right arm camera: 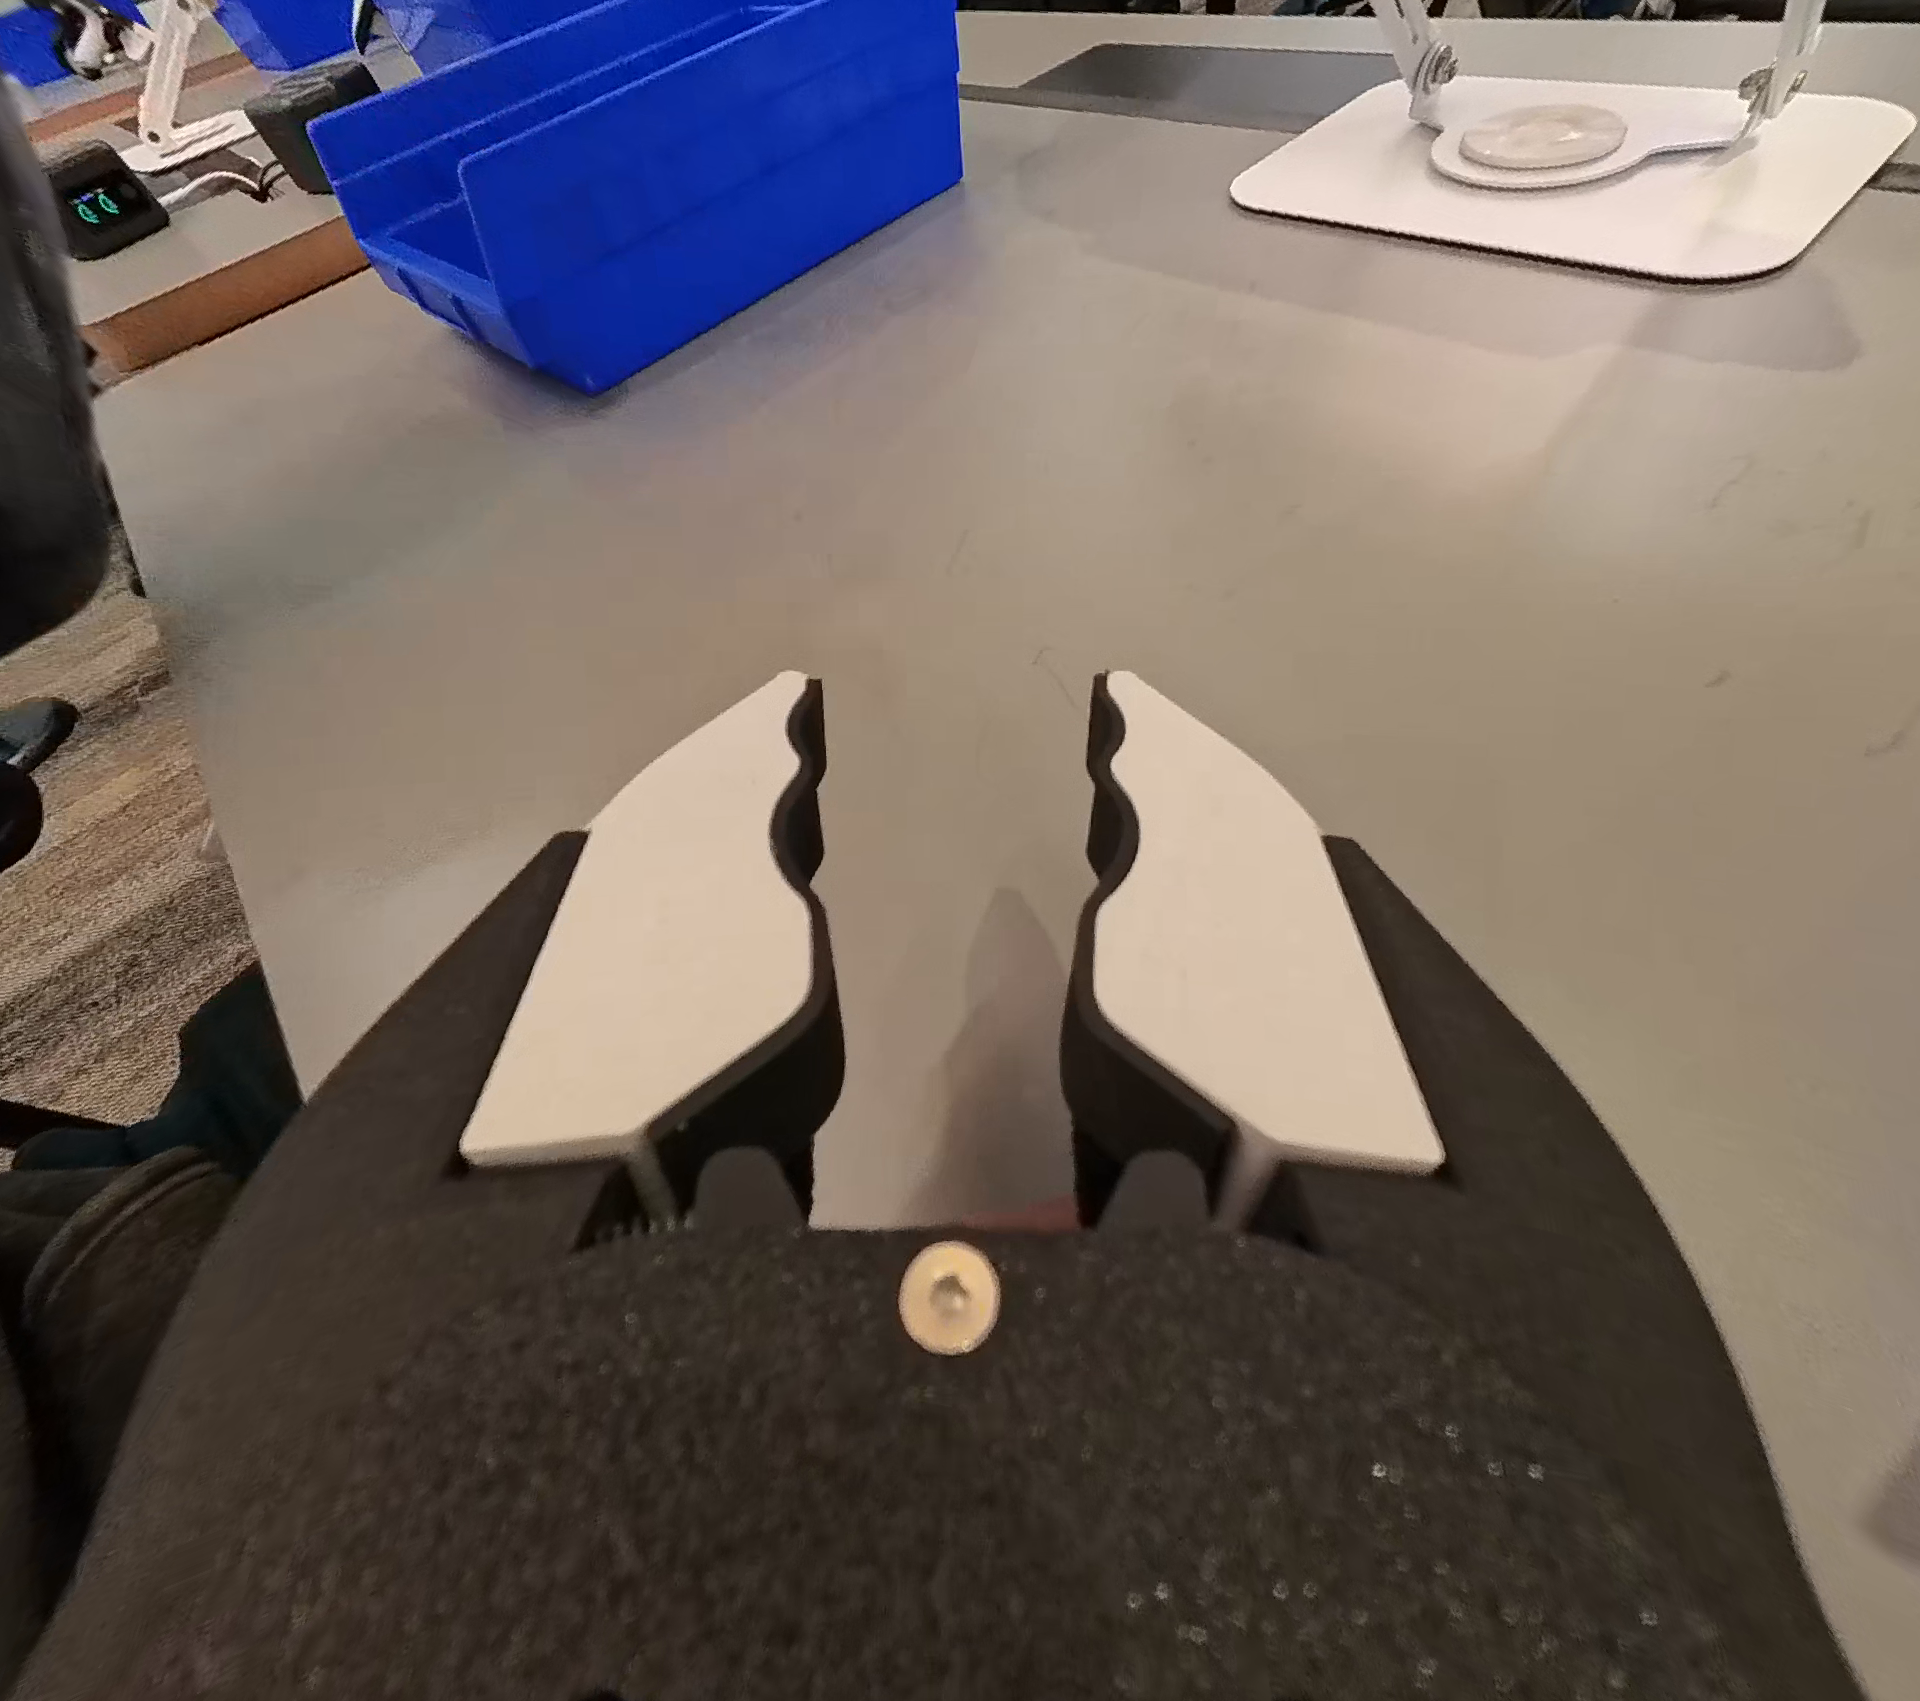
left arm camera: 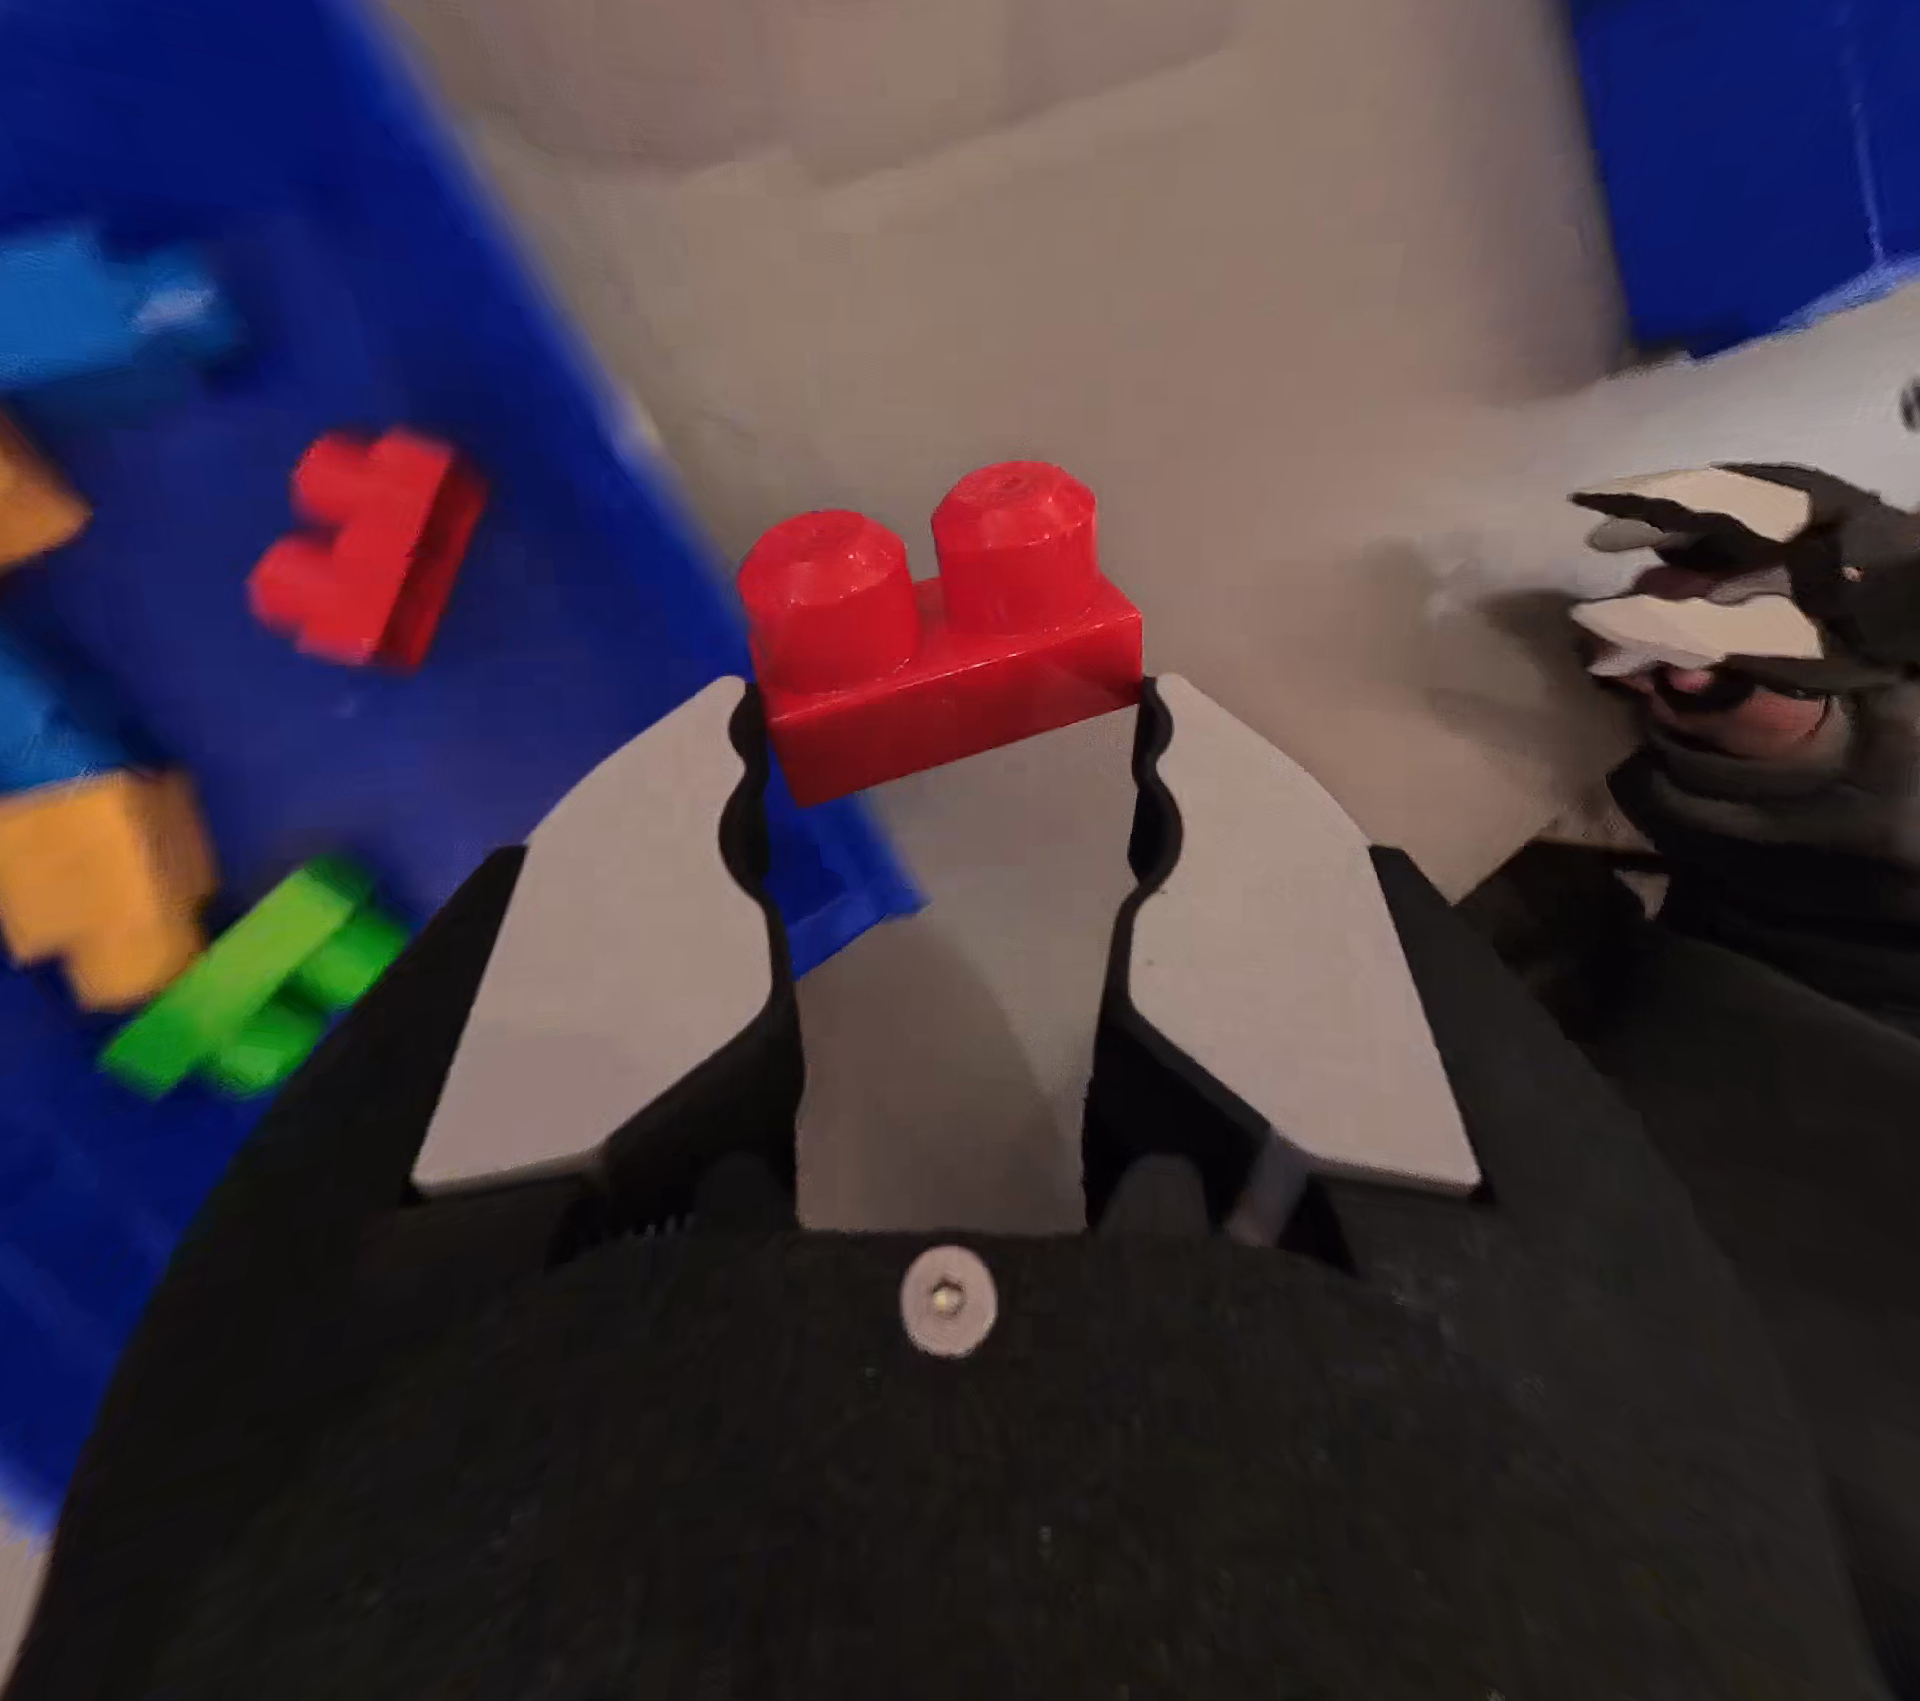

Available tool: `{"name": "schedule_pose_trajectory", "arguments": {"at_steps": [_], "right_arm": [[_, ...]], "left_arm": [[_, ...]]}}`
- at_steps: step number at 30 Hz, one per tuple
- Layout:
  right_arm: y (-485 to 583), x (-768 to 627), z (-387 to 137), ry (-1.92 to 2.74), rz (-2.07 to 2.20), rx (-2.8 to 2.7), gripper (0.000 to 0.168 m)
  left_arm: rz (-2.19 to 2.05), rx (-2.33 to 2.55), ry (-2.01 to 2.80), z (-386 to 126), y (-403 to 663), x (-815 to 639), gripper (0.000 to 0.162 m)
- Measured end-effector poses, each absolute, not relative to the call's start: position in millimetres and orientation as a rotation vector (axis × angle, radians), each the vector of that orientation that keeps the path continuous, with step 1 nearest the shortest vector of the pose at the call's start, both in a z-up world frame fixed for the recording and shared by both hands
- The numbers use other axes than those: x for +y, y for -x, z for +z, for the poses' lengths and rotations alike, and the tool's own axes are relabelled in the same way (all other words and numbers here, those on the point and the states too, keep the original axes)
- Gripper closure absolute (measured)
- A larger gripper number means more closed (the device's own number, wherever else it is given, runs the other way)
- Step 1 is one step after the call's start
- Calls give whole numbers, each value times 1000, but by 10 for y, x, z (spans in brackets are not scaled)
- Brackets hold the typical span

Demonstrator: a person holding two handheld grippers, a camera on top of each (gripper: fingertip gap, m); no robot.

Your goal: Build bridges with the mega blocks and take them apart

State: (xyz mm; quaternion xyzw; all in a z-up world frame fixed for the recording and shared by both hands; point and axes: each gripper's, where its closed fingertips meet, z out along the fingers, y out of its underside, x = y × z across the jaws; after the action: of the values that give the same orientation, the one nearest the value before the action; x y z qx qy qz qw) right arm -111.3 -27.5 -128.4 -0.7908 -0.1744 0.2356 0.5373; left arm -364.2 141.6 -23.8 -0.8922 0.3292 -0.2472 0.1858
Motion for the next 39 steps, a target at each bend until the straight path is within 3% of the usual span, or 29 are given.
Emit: {"name": "schedule_pose_trajectory", "arguments": {"at_steps": [2, 7, 11, 15, 19, 24, 29, 33, 39], "right_arm": [[1119, -284, -1263, 1866, 561, -421, 120], [1160, -303, -1233, 1837, 556, -457, 120], [1165, -307, -1231, 1834, 547, -463, 120], [1164, -311, -1224, 1829, 560, -462, 120], [1163, -323, -1214, 1821, 575, -461, 120], [1150, -320, -1207, 1819, 597, -447, 120], [1142, -310, -1216, 1829, 613, -436, 120], [1145, -306, -1224, 1834, 606, -438, 120], [1158, -299, -1248, 1850, 593, -448, 122]], "left_arm": [[-661, 1117, 2486, -336, 3051, 1325, 95], [-502, 1411, 2560, -1183, 1954, 1428, 94], [-424, 1503, 2645, -1641, 1681, 1511, 94], [-412, 1548, 2663, -1784, 1616, 1448, 94], [-381, 1465, 2615, -1685, 1645, 1512, 85], [-555, 1296, 2469, -1083, 1958, 1141, 78], [-536, 973, 2362, -549, 3073, 663, 80], [-344, 646, 2399, -597, 4197, 731, 91], [-46, 719, 2459, -894, 4949, 1482, 95]]}}
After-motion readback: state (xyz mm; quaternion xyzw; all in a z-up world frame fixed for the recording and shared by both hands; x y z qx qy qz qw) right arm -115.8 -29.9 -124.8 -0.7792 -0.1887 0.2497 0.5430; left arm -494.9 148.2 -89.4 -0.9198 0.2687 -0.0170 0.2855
